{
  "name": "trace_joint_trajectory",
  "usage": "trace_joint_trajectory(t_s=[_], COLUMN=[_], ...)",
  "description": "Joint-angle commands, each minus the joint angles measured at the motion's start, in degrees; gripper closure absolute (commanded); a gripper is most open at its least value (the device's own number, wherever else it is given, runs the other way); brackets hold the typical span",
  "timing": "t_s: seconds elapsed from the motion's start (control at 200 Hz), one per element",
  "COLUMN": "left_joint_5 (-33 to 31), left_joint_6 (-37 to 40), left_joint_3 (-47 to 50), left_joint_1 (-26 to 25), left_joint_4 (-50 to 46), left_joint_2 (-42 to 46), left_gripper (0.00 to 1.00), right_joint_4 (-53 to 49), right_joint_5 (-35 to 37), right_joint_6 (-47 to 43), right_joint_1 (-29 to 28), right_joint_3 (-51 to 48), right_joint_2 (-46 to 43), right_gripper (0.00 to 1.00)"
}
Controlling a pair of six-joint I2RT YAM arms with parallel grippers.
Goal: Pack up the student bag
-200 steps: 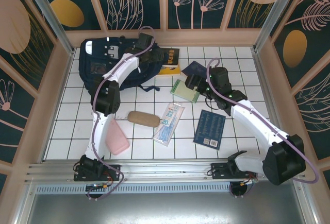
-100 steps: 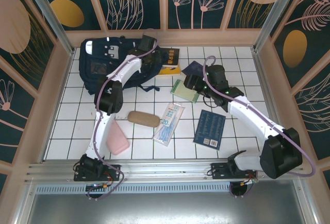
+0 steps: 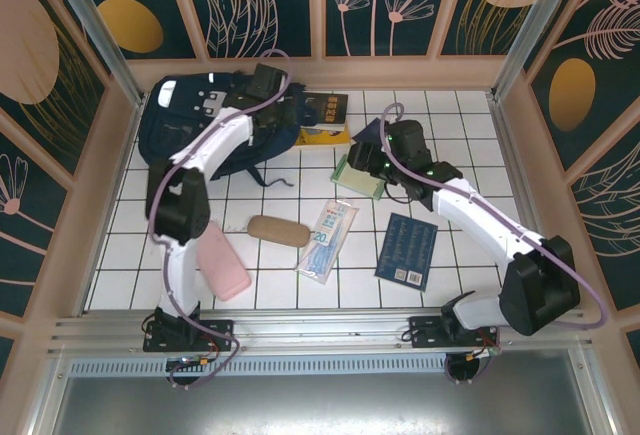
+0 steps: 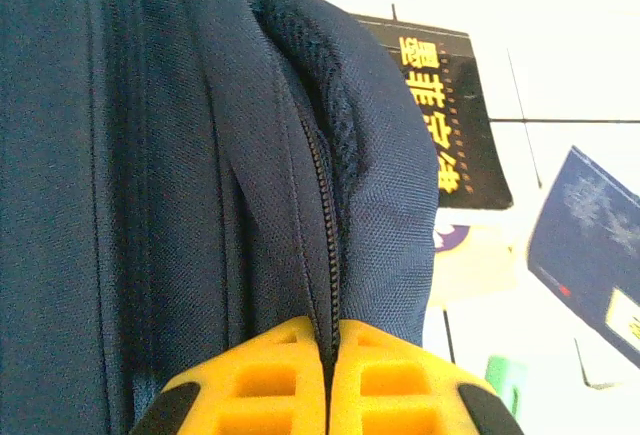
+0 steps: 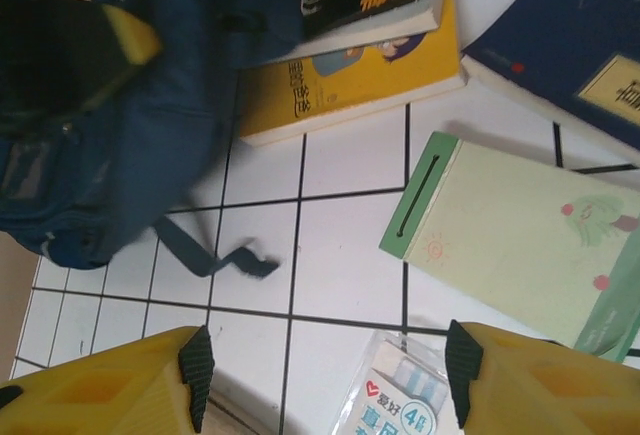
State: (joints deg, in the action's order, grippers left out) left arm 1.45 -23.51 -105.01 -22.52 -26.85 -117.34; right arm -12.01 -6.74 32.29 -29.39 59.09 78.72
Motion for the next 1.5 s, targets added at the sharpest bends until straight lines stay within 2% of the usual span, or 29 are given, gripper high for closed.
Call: trace_joint_trajectory(t_s=[0.0,0.12,0.235,0.315,0.44,0.565,0.776,0.891,0.971,1.031,1.091,1.141,1.181,1.236,1.286,1.496], left_joint_5=[1.63,4.38,8.06,8.01,5.77,5.12,6.76,6.83,6.46,6.66,5.88,4.79,3.30,0.72,-1.44,-12.83], left_joint_6=[1.86,4.23,4.93,6.98,11.58,14.13,16.42,16.99,17.08,17.07,17.18,17.51,17.53,17.60,17.70,17.49], left_joint_3=[3.93,8.40,16.33,20.03,23.22,26.13,32.99,33.75,34.60,34.75,34.62,34.36,34.11,33.57,32.85,31.89], left_joint_1=[-0.06,-0.15,-0.95,-2.69,-6.59,-8.93,-9.38,-9.38,-9.38,-9.38,-9.38,-9.38,-9.38,-9.38,-9.38,-9.38], left_joint_4=[4.22,1.20,3.66,3.79,1.93,1.71,6.19,6.19,6.81,6.75,6.64,6.41,6.22,5.82,5.17,4.68], left_joint_2=[10.09,14.61,21.73,25.01,28.07,30.76,36.80,38.18,38.66,38.53,38.68,39.01,39.50,40.04,40.55,44.46], left_gripper=[1.00,1.00,1.00,1.00,1.00,1.00,1.00,1.00,1.00,1.00,1.00,1.00,1.00,1.00,1.00,1.00], right_joint_4=[3.55,4.48,3.58,5.11,3.32,4.40,-3.61,-3.69,-1.03,2.66,7.11,9.79,11.52,12.87,12.53,8.79], right_joint_5=[-2.11,-1.21,-4.59,-10.06,-13.01,-22.15,-37.72,-40.77,-42.31,-41.96,-41.76,-40.99,-40.70,-40.15,-39.30,-36.42], right_joint_6=[0.09,3.08,5.29,7.82,10.04,11.25,7.90,7.65,10.31,13.76,17.42,20.32,21.87,23.44,23.65,21.40], right_joint_1=[-1.20,-0.92,0.71,2.90,6.04,8.07,6.56,3.67,2.21,1.78,1.83,2.19,2.34,2.58,2.75,4.28], right_joint_3=[-1.13,0.03,4.52,7.32,15.05,24.35,46.89,53.72,56.74,57.06,56.35,56.52,56.85,58.15,60.16,66.50], right_joint_2=[1.63,3.46,7.45,10.21,16.64,26.08,46.79,52.94,56.03,57.19,57.66,57.93,58.04,58.04,57.88,55.20], right_gripper=[0.33,0.24,0.19,0.15,0.04,0.01,0.02,0.02,0.10,0.20,0.38,0.62,0.75,0.90,1.00,1.00])
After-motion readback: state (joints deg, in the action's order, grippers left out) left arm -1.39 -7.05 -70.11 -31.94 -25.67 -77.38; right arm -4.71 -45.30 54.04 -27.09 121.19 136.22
